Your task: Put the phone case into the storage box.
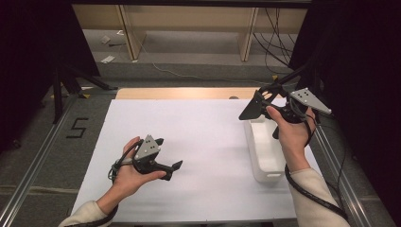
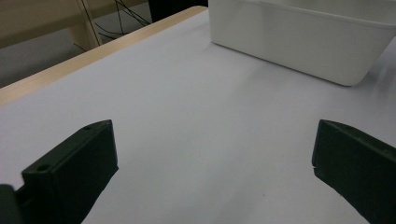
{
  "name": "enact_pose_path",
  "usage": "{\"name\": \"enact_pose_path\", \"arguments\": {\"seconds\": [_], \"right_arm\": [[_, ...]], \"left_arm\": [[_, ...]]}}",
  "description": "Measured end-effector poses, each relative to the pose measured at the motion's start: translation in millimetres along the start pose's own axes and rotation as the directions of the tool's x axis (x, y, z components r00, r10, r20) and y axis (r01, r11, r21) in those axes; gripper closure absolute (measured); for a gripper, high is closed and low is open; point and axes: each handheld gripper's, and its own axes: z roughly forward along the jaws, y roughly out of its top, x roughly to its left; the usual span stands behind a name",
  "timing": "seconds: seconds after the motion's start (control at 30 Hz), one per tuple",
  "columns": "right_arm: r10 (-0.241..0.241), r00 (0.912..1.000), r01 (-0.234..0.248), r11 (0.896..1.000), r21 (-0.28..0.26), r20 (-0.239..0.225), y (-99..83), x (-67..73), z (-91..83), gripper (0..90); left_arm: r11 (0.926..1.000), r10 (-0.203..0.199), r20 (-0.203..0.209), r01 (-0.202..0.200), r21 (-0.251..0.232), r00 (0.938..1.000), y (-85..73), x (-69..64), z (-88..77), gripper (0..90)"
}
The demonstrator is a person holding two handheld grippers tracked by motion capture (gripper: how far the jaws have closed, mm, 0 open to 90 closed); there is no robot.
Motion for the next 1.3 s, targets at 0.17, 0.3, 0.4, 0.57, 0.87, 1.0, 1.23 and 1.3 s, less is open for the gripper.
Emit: {"name": "enact_pose_path", "arguments": {"seconds": [0.17,0.3,0.4,0.57,0.87,1.0,1.23,1.3], "right_arm": [[0.003,1.0000,-0.003,1.000,-0.002,0.004,0.7,-1.5,-0.9,15.8],[0.002,1.0000,-0.002,1.000,-0.003,0.007,0.6,-2.4,-0.8,15.8],[0.003,1.0000,-0.003,1.000,-0.002,0.009,1.0,-3.3,-1.2,15.8],[0.003,0.9999,-0.003,1.000,-0.003,0.013,0.9,-4.6,-1.3,15.8],[0.008,0.9998,-0.008,1.000,-0.001,0.020,0.7,-7.0,-1.7,15.8],[0.010,0.9997,-0.009,1.000,-0.001,0.023,0.7,-8.5,-2.0,15.8],[0.011,0.9994,-0.011,1.000,-0.004,0.033,1.2,-11.9,-2.8,15.8],[0.011,0.9993,-0.011,1.000,-0.004,0.036,1.2,-12.7,-2.9,15.8]], "left_arm": [[1.0000,-0.001,0.000,0.001,0.000,1.0000,0.0,0.1,0.0,0.0],[1.0000,-0.001,0.000,0.001,0.000,1.0000,0.0,0.2,-0.1,0.0],[1.0000,-0.001,0.000,0.001,0.000,1.0000,0.0,0.2,-0.1,0.0],[1.0000,-0.001,0.000,0.001,0.001,1.0000,0.0,0.2,-0.1,0.0],[1.0000,0.000,0.000,0.000,0.000,1.0000,0.1,0.3,-0.1,0.0],[1.0000,-0.001,-0.001,0.001,0.001,1.0000,-0.1,0.4,0.0,0.0],[1.0000,0.001,0.000,-0.001,0.000,1.0000,0.1,0.4,0.0,0.0],[1.0000,0.001,0.000,-0.001,-0.001,1.0000,0.2,0.3,-0.1,0.0]]}}
